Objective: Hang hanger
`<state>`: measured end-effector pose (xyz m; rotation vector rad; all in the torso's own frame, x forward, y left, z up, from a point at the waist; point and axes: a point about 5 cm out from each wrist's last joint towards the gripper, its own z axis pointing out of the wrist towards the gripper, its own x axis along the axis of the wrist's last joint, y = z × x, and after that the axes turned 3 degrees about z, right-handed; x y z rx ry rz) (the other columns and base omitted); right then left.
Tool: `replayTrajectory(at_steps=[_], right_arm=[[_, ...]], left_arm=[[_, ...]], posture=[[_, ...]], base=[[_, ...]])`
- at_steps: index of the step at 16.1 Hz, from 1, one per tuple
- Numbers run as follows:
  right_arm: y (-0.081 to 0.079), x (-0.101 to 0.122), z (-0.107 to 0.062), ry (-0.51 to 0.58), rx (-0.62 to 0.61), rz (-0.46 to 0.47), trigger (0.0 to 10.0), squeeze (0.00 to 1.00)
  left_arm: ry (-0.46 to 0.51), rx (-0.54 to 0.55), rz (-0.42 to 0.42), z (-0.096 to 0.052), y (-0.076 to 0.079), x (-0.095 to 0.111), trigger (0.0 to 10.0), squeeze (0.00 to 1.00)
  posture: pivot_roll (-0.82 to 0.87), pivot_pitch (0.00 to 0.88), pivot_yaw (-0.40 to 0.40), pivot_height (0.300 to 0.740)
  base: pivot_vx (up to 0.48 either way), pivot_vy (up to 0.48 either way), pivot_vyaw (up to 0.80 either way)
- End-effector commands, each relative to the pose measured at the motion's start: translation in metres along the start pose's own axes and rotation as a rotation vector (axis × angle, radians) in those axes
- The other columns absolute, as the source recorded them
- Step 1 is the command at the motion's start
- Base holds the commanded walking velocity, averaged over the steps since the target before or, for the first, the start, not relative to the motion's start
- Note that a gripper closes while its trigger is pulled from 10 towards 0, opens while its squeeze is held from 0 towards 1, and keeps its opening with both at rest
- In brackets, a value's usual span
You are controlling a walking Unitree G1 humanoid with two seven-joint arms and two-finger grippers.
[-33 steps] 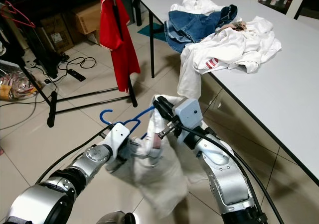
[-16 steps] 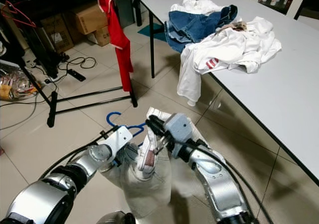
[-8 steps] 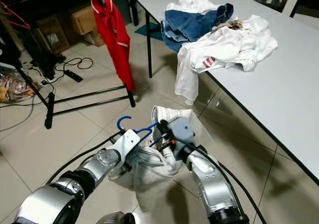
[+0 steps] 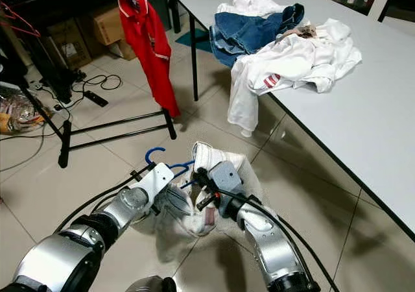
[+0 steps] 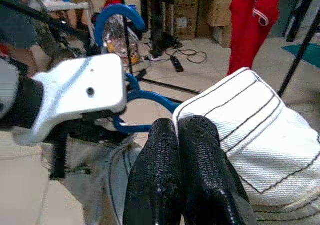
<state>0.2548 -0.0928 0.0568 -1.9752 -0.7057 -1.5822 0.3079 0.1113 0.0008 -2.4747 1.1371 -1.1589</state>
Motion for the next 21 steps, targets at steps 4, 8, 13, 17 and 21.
replayTrajectory(at_steps=[4,8,13,17,21], right_arm=[[-0.022,-0.002,0.004,0.014,0.176,0.171,0.0,0.00],[-0.031,-0.029,0.001,-0.123,0.260,0.312,0.0,0.00],[-0.025,-0.036,0.001,-0.230,0.306,0.253,0.0,0.00],[-0.039,-0.020,0.017,-0.154,0.316,0.241,0.0,0.00],[-0.045,-0.027,0.018,-0.189,0.325,0.214,0.0,0.00]], left_arm=[[0.038,0.023,0.019,0.001,-0.005,0.016,10.0,0.00],[0.047,0.034,0.022,0.001,-0.004,0.018,10.0,0.00],[0.069,0.072,0.050,0.000,-0.008,0.025,10.0,0.00],[0.082,0.092,0.063,0.000,-0.009,0.029,10.0,0.00],[0.101,0.110,0.055,0.000,-0.010,0.033,10.0,0.00]], posture=[[-0.05,0.017,0.115,0.740],[-0.04,0.018,0.115,0.740],[-0.04,0.033,0.122,0.740],[-0.04,0.038,0.123,0.740],[-0.05,0.041,0.125,0.740]], base=[[0.000,0.000,0.00],[0.000,0.000,0.00],[0.000,0.000,0.00],[0.000,0.000,0.00],[0.000,0.000,0.00]])
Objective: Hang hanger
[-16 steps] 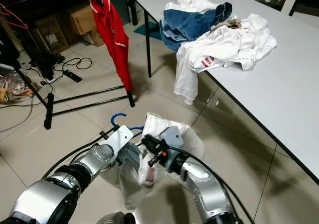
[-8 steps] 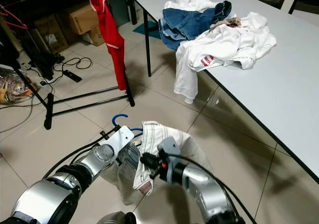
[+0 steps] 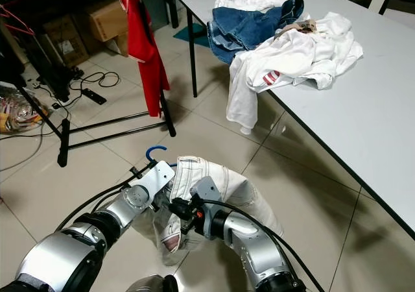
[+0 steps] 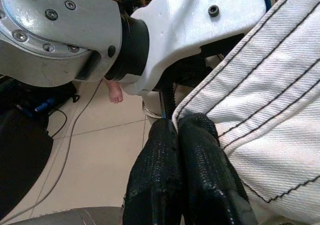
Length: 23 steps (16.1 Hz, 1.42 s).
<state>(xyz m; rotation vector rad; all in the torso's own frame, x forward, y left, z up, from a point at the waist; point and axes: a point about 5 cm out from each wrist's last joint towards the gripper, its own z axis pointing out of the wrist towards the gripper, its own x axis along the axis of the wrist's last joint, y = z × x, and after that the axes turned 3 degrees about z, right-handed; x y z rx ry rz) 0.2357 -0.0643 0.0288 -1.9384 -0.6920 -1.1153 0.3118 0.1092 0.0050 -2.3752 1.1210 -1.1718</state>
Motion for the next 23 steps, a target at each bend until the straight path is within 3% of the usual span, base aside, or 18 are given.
replayTrajectory(at_steps=[1,16,17,18,19,21,22,23], right_arm=[[-0.011,0.001,0.010,-0.011,0.052,-0.023,0.0,0.00],[-0.008,-0.003,0.010,-0.032,0.025,-0.035,0.0,0.00],[0.051,0.036,-0.027,0.260,-0.495,-0.013,10.0,0.00],[0.056,0.040,-0.035,0.301,-0.543,-0.007,10.0,0.67],[0.056,0.041,-0.035,0.311,-0.537,-0.003,10.0,1.00],[0.053,0.043,-0.033,0.310,-0.501,-0.004,10.0,1.00],[0.053,0.044,-0.033,0.307,-0.496,-0.008,10.0,0.82],[0.052,0.043,-0.032,0.312,-0.505,-0.013,10.0,0.11]], left_arm=[[0.098,0.033,0.004,0.001,-0.009,0.027,10.0,0.00],[0.114,0.037,0.002,0.000,-0.009,0.031,10.0,0.00],[0.195,0.060,0.066,-0.003,0.002,0.009,10.0,0.00],[0.201,0.064,0.070,-0.004,0.004,0.006,10.0,0.00],[0.200,0.065,0.069,-0.004,0.004,0.006,10.0,0.00],[0.206,0.075,0.070,-0.004,0.003,0.006,10.0,0.00],[0.207,0.079,0.070,-0.004,0.003,0.006,10.0,0.00],[0.214,0.090,0.070,-0.005,0.001,0.006,10.0,0.00]], posture=[[-0.05,0.041,0.125,0.740],[-0.05,0.041,0.125,0.740],[-0.04,0.014,0.110,0.740],[-0.04,0.010,0.109,0.740],[-0.04,0.007,0.107,0.740],[-0.04,0.001,0.101,0.740],[-0.04,0.000,0.099,0.740],[-0.04,0.000,0.097,0.740]], base=[[0.000,0.000,0.00],[0.000,0.000,0.00],[0.000,0.000,0.00],[0.000,0.000,0.00],[0.000,0.000,0.00],[0.000,0.000,0.00],[0.000,0.000,0.00],[0.000,0.000,0.00]])
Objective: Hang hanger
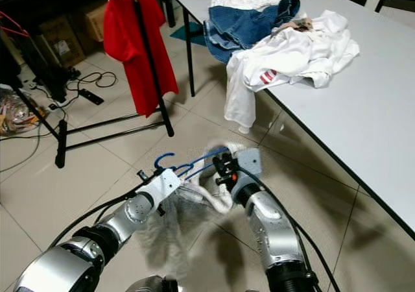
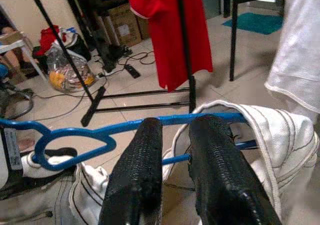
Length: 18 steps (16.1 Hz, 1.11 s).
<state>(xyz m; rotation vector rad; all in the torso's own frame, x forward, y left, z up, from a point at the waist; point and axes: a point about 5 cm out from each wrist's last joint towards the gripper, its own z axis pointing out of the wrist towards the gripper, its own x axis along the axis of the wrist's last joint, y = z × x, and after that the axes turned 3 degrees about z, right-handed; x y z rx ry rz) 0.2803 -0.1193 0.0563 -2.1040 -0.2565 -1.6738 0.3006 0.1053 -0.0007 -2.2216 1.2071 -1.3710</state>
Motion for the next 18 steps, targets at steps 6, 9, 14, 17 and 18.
replayTrajectory(at_steps=[6,9,14,17,18], right_arm=[[0.006,0.005,-0.004,0.039,-0.053,-0.014,10.0,0.00],[0.019,0.003,-0.006,0.034,-0.144,-0.021,10.0,0.00],[0.025,-0.023,-0.010,-0.049,-0.210,-0.030,10.0,1.00],[0.024,-0.033,-0.010,-0.072,-0.232,-0.042,10.0,1.00],[0.025,-0.033,-0.010,-0.069,-0.244,-0.039,10.0,0.55]], left_arm=[[0.038,0.065,0.003,0.001,-0.013,0.004,10.0,0.00],[0.048,0.073,0.012,0.001,-0.013,0.005,10.0,0.00],[0.062,0.080,0.014,0.000,-0.013,0.006,10.0,0.00],[0.080,0.070,0.002,-0.001,-0.008,0.005,10.0,0.00],[0.082,0.066,-0.011,-0.002,-0.006,0.004,10.0,0.00]], posture=[[-0.05,0.000,0.098,0.740],[-0.04,0.000,0.096,0.740],[-0.03,0.000,0.095,0.740],[-0.03,0.000,0.095,0.740],[-0.03,0.000,0.095,0.740]], base=[[0.000,0.000,0.00],[0.000,0.000,0.00],[0.000,0.000,0.00],[0.000,0.000,0.00],[0.000,0.000,0.00]])
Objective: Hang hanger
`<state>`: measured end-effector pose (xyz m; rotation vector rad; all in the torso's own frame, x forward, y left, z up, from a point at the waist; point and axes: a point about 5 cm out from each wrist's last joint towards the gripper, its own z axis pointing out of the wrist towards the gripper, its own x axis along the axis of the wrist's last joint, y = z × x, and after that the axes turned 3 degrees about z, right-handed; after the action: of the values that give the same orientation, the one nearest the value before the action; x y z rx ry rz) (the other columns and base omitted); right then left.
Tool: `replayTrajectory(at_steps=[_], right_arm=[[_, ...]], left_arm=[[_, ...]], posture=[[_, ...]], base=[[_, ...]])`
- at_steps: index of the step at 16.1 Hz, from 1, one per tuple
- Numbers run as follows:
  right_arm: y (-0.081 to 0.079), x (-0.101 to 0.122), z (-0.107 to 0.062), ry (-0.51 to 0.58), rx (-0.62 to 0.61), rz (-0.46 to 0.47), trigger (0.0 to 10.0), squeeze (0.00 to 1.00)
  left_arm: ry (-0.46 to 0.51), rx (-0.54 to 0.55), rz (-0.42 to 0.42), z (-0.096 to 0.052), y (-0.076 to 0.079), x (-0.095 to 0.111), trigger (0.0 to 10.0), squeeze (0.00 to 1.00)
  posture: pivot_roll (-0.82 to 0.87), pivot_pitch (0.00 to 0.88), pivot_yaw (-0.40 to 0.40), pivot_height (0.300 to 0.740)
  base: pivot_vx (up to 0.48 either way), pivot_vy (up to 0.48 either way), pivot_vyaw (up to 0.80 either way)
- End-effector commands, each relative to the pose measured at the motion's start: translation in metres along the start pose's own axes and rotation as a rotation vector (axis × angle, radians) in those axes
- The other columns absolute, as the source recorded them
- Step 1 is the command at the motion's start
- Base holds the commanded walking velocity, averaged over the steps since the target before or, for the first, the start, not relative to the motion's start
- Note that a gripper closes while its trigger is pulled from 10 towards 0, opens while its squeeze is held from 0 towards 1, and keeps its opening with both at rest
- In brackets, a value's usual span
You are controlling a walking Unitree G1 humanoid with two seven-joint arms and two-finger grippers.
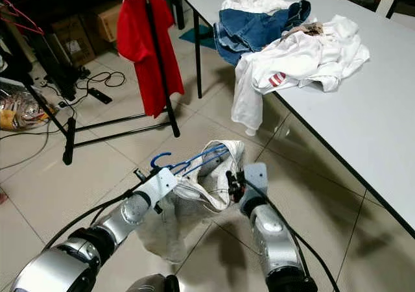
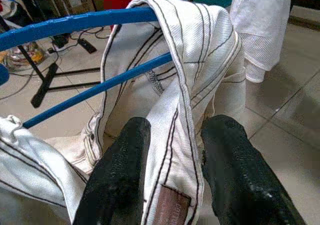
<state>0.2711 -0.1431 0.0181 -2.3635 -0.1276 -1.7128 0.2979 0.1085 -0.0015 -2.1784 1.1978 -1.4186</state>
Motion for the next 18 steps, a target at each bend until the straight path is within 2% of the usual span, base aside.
replayTrajectory(at_steps=[1,2,5,6,11,18], right_arm=[[0.000,0.003,0.001,0.027,-0.020,-0.001,10.0,0.07],[0.002,0.004,0.001,0.038,-0.042,0.008,10.0,0.00],[0.014,0.007,0.000,0.067,-0.128,0.019,10.0,0.00],[0.014,0.006,0.001,0.060,-0.121,0.024,10.0,0.00],[-0.005,0.001,0.007,0.016,-0.015,0.047,10.0,0.00],[-0.011,-0.005,0.009,-0.013,0.040,0.039,10.0,0.00]], left_arm=[[0.050,0.034,-0.020,0.000,-0.004,0.007,10.0,0.00],[0.051,0.031,-0.020,0.000,-0.002,0.005,10.0,0.00],[0.050,0.024,-0.018,-0.002,0.001,0.003,10.0,0.00],[0.049,0.023,-0.016,-0.002,0.001,0.003,10.0,0.00],[0.056,0.027,-0.014,-0.001,0.000,0.006,10.0,0.00],[0.057,0.021,-0.008,-0.001,0.001,0.006,10.0,0.00]], posture=[[-0.03,0.000,0.096,0.740],[-0.03,0.000,0.096,0.740],[-0.03,0.000,0.095,0.740],[-0.03,0.000,0.094,0.740],[-0.03,0.000,0.091,0.740],[-0.04,0.000,0.095,0.740]], base=[[0.000,0.000,0.00],[0.000,0.000,0.00],[0.000,0.000,0.00],[0.000,0.000,0.00],[0.000,0.000,0.00],[0.000,0.000,0.00]])
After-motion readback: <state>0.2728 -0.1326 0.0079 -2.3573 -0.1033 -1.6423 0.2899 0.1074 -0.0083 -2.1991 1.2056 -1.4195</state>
